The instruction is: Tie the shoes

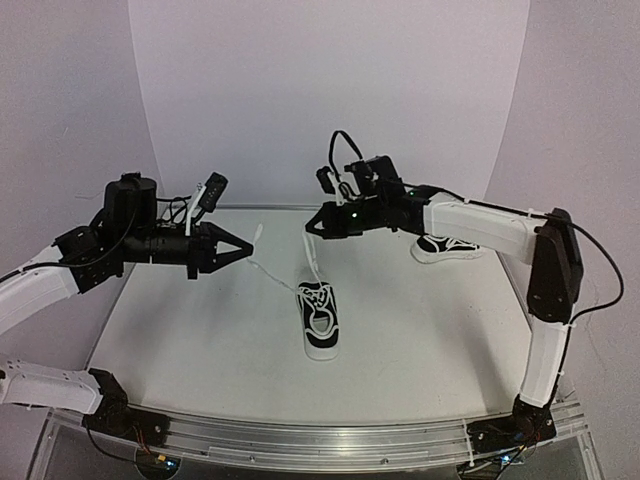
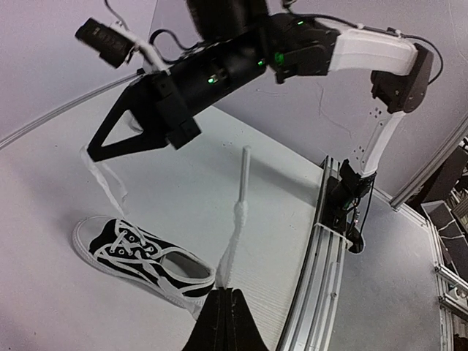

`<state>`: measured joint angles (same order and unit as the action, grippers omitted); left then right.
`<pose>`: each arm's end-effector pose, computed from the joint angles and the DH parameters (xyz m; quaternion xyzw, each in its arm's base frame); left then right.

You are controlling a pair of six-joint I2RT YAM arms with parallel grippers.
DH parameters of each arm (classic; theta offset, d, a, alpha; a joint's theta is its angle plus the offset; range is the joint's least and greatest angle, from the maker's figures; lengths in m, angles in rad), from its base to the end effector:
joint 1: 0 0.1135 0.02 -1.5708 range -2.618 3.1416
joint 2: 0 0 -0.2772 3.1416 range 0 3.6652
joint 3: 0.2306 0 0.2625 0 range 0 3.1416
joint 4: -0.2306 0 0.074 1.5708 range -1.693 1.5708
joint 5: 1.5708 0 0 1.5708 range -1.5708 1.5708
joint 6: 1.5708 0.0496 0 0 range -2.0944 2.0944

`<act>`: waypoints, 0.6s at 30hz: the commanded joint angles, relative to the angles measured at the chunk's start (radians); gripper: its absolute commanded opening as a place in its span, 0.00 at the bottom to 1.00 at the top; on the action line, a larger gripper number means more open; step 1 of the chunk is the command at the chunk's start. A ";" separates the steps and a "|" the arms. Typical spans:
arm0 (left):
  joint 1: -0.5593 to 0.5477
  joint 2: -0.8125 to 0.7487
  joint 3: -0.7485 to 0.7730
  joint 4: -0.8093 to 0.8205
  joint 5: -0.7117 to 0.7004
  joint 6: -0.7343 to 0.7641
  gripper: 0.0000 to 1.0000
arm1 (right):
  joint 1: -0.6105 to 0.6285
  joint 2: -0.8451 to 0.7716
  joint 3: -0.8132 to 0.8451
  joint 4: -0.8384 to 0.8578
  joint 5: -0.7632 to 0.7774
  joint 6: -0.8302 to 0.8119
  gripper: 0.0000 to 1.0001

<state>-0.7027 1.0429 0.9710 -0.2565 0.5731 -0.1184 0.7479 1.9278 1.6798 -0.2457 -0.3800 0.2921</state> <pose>0.1727 -0.1815 0.3571 0.3822 0.6996 -0.4336 0.4202 0.3431 0.3434 0.3118 -0.2848 0.7993 0.3910 0.3565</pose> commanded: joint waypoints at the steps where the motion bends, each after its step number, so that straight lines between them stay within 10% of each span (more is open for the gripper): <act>1: -0.009 -0.078 -0.047 -0.015 0.033 -0.023 0.00 | 0.014 0.095 0.045 0.252 -0.237 0.236 0.00; 8: -0.017 -0.071 -0.059 -0.032 0.049 -0.014 0.00 | 0.070 0.217 0.093 0.320 -0.260 0.268 0.03; 18: -0.018 -0.010 -0.051 0.003 0.062 0.001 0.00 | 0.074 0.207 0.085 0.054 -0.260 0.059 0.53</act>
<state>-0.7174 1.0116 0.9150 -0.2954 0.6106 -0.1299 0.8369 2.1915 1.7550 -0.0783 -0.6693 0.4669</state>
